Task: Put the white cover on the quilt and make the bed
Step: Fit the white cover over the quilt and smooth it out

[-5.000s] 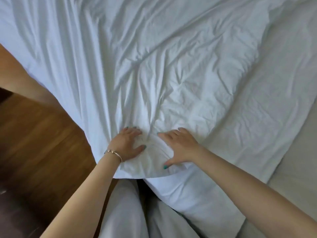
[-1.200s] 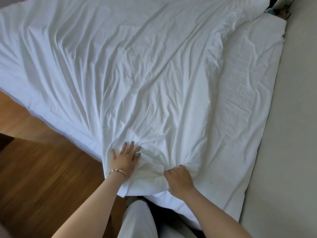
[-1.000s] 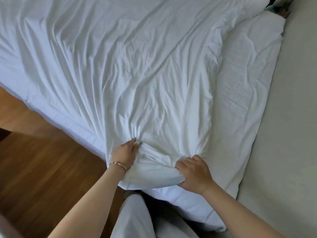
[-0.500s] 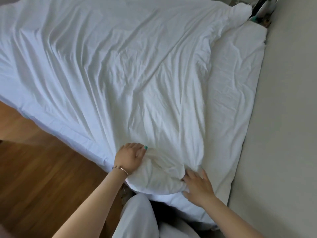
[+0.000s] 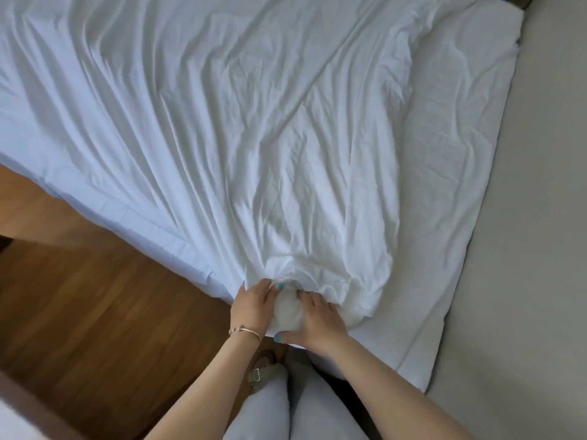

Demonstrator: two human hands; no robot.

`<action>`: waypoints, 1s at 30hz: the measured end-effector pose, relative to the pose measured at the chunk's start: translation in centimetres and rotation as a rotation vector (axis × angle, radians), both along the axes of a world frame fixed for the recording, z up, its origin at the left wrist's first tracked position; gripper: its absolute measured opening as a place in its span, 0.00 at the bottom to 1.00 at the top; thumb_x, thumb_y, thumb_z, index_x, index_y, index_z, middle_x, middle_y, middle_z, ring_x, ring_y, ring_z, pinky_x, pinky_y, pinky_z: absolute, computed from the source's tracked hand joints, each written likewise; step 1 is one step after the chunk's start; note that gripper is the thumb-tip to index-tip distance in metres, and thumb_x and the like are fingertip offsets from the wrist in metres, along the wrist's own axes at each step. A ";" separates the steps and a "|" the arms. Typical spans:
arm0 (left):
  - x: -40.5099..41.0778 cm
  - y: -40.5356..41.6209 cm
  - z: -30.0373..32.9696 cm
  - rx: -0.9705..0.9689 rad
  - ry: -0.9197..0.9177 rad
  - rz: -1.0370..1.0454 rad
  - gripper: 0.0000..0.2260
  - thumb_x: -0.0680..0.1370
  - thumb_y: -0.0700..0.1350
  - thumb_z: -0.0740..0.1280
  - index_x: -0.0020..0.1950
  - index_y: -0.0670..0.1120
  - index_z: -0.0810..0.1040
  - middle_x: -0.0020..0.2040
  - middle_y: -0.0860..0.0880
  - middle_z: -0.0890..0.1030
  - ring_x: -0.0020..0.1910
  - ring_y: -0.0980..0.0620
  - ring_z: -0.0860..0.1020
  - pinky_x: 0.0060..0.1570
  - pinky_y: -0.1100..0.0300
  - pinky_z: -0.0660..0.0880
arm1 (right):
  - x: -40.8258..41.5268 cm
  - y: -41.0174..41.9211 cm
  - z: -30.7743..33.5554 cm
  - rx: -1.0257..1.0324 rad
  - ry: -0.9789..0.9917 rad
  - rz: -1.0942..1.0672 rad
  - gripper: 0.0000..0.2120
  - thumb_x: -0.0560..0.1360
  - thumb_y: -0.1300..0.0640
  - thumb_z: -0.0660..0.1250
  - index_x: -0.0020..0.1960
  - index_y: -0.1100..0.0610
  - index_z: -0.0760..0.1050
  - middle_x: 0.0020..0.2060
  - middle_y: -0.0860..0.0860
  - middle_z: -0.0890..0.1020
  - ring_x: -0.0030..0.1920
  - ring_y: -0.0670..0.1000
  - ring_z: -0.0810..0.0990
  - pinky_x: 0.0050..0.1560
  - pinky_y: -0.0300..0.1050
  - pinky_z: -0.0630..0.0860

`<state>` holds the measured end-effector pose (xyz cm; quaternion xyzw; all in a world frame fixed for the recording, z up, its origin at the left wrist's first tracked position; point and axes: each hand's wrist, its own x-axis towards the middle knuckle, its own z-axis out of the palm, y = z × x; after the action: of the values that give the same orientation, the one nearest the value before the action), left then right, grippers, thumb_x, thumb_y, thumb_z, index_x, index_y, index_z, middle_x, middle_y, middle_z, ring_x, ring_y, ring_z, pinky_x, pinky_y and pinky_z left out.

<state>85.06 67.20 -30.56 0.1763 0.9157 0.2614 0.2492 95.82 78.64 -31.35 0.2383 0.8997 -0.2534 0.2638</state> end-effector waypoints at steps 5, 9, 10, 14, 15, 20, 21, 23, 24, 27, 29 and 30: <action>-1.2 0.7 -0.1 0.132 -0.043 -0.151 0.14 0.80 0.52 0.58 0.45 0.43 0.74 0.41 0.49 0.74 0.46 0.44 0.74 0.46 0.52 0.68 | -1.8 -0.3 0.1 0.043 -0.174 -0.035 0.55 0.62 0.29 0.72 0.75 0.56 0.52 0.65 0.51 0.74 0.64 0.56 0.75 0.60 0.51 0.70; -2.5 1.0 0.7 0.163 -0.143 -0.084 0.19 0.81 0.56 0.58 0.40 0.43 0.70 0.37 0.49 0.72 0.40 0.48 0.71 0.41 0.54 0.67 | -1.1 0.1 2.2 -0.017 -0.102 0.000 0.50 0.62 0.33 0.73 0.74 0.52 0.57 0.64 0.48 0.75 0.64 0.56 0.74 0.59 0.50 0.71; -2.9 0.9 0.9 0.182 -0.145 -0.053 0.17 0.82 0.53 0.59 0.37 0.44 0.67 0.35 0.49 0.71 0.37 0.48 0.71 0.38 0.55 0.66 | -0.6 0.4 2.5 -0.010 -0.060 0.023 0.46 0.63 0.34 0.73 0.74 0.51 0.60 0.64 0.48 0.73 0.65 0.55 0.72 0.61 0.49 0.70; -3.7 0.0 1.3 0.186 -0.046 -0.103 0.14 0.82 0.48 0.59 0.38 0.46 0.67 0.35 0.52 0.69 0.34 0.53 0.69 0.33 0.58 0.63 | 1.6 1.1 3.1 0.012 0.033 0.007 0.27 0.71 0.40 0.71 0.66 0.50 0.72 0.59 0.47 0.74 0.62 0.51 0.73 0.58 0.44 0.71; -3.6 -0.3 1.2 0.185 -0.023 -0.095 0.13 0.82 0.48 0.59 0.38 0.46 0.67 0.35 0.53 0.69 0.34 0.54 0.69 0.33 0.59 0.62 | 1.7 1.0 3.6 0.008 0.035 -0.005 0.25 0.72 0.41 0.70 0.64 0.51 0.71 0.56 0.48 0.76 0.59 0.52 0.74 0.55 0.44 0.71; -3.7 -2.1 1.3 0.185 0.086 -0.027 0.12 0.81 0.46 0.60 0.38 0.45 0.67 0.36 0.51 0.68 0.37 0.49 0.69 0.36 0.56 0.63 | 0.9 0.0 6.3 0.183 0.051 0.052 0.26 0.73 0.41 0.70 0.61 0.52 0.63 0.46 0.49 0.78 0.45 0.54 0.78 0.40 0.46 0.68; -3.5 -2.5 1.5 0.167 0.090 -0.044 0.14 0.81 0.48 0.60 0.37 0.44 0.68 0.35 0.51 0.70 0.37 0.48 0.70 0.35 0.56 0.63 | 1.2 -0.1 6.5 0.243 0.065 0.088 0.26 0.73 0.40 0.69 0.62 0.52 0.63 0.47 0.49 0.79 0.46 0.55 0.79 0.40 0.46 0.67; -3.2 -2.8 2.9 0.013 0.005 -0.084 0.20 0.81 0.55 0.56 0.36 0.44 0.72 0.34 0.49 0.75 0.37 0.47 0.73 0.36 0.56 0.65 | 1.6 -0.2 7.4 0.341 0.119 0.168 0.25 0.74 0.39 0.68 0.63 0.52 0.66 0.50 0.48 0.80 0.47 0.55 0.81 0.38 0.45 0.66; -3.3 -2.5 3.9 -0.137 -0.027 -0.122 0.24 0.81 0.60 0.53 0.37 0.45 0.76 0.35 0.49 0.78 0.38 0.47 0.74 0.40 0.56 0.66 | 1.8 0.0 7.5 0.372 0.176 0.235 0.25 0.72 0.39 0.70 0.62 0.52 0.68 0.50 0.48 0.79 0.45 0.54 0.81 0.37 0.44 0.65; -4.4 0.6 6.0 -0.297 0.319 -0.337 0.27 0.78 0.65 0.51 0.40 0.48 0.80 0.38 0.52 0.81 0.46 0.49 0.77 0.60 0.53 0.61 | 2.3 0.3 7.0 0.338 0.262 0.432 0.27 0.62 0.48 0.81 0.56 0.52 0.75 0.45 0.49 0.76 0.32 0.54 0.77 0.28 0.42 0.63; -4.5 3.0 6.1 -0.227 0.421 -0.508 0.21 0.76 0.67 0.56 0.51 0.52 0.78 0.49 0.54 0.80 0.57 0.50 0.75 0.66 0.51 0.54 | 2.6 0.2 6.0 0.263 0.202 0.458 0.26 0.68 0.56 0.77 0.62 0.52 0.71 0.49 0.52 0.73 0.35 0.57 0.77 0.31 0.46 0.68; -4.4 4.0 5.6 -0.235 0.341 -0.594 0.22 0.75 0.68 0.58 0.56 0.54 0.77 0.53 0.54 0.78 0.59 0.50 0.74 0.66 0.51 0.56 | 3.0 -0.1 5.5 0.265 0.183 0.459 0.28 0.67 0.58 0.77 0.62 0.51 0.69 0.49 0.52 0.73 0.36 0.57 0.77 0.33 0.46 0.70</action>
<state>80.65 71.21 -24.91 0.4457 0.8767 0.0373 0.1768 98.79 78.59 -25.87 0.0370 0.9754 -0.0877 0.1986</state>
